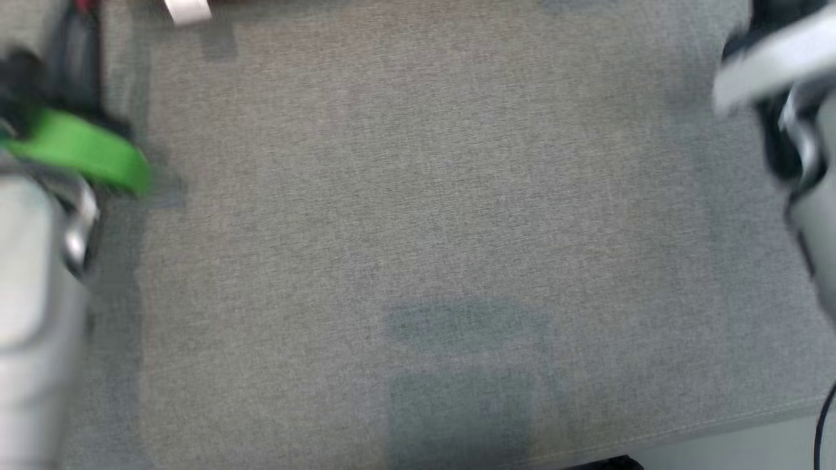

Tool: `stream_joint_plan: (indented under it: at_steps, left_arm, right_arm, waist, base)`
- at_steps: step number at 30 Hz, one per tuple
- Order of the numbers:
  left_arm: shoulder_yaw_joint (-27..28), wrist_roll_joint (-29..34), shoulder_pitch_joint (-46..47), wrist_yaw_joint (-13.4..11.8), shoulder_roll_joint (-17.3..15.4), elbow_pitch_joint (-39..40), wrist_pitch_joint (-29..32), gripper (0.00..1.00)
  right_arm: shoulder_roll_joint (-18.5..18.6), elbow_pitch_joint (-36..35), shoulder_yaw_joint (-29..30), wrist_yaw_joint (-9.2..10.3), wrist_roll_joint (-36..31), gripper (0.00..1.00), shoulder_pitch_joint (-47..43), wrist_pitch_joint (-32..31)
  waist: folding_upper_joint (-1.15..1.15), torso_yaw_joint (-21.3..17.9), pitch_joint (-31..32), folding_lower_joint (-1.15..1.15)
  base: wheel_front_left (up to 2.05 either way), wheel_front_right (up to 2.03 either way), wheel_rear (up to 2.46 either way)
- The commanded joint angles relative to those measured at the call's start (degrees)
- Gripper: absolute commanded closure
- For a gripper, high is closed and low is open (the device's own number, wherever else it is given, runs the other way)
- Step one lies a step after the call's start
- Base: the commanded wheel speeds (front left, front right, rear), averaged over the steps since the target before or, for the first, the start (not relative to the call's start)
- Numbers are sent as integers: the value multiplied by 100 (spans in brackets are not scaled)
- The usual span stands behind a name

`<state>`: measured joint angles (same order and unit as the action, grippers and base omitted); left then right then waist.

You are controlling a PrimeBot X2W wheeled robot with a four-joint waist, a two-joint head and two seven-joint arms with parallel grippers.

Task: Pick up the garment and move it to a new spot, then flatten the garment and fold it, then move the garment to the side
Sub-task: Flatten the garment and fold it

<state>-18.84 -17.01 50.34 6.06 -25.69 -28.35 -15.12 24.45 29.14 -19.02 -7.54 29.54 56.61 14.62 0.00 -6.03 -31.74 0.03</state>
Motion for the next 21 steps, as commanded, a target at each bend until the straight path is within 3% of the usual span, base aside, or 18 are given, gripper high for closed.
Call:
stream_joint_plan:
  at_steps: [1, 7, 10, 16, 21]
  left_arm:
    - [189, 0, -361, -54, 102, 58, 1, 100]
    - [800, 301, -2352, -14, 915, 276, 6, 100]
    - [1067, 483, -3176, 15, 1267, 300, 7, 100]
    - [2229, 471, -4301, -1, 1759, 636, 4, 100]
    - [2440, 698, -5232, 112, 2061, 730, 2, 100]
  right_arm:
    - [60, -57, 25, 11, 139, 100, -418, 41]
    - [88, -381, 75, 12, 353, 100, -2416, 59]
    - [-78, -448, 232, 12, 427, 100, -3288, 58]
    - [-297, -397, 89, 12, 601, 100, -4729, 52]
    - [-555, -292, 9, 12, 656, 100, -5636, 44]
  waist:
    - [0, -101, 65, -3]
    - [0, -122, 748, -3]
    - [0, -116, 1263, -3]
    - [0, -178, 2147, -3]
    - [0, -182, 2824, -3]
  base:
    - [0, 0, 0]
    - [0, 0, 0]
    - [0, 0, 0]
    - [0, 0, 0]
    - [0, 0, 0]
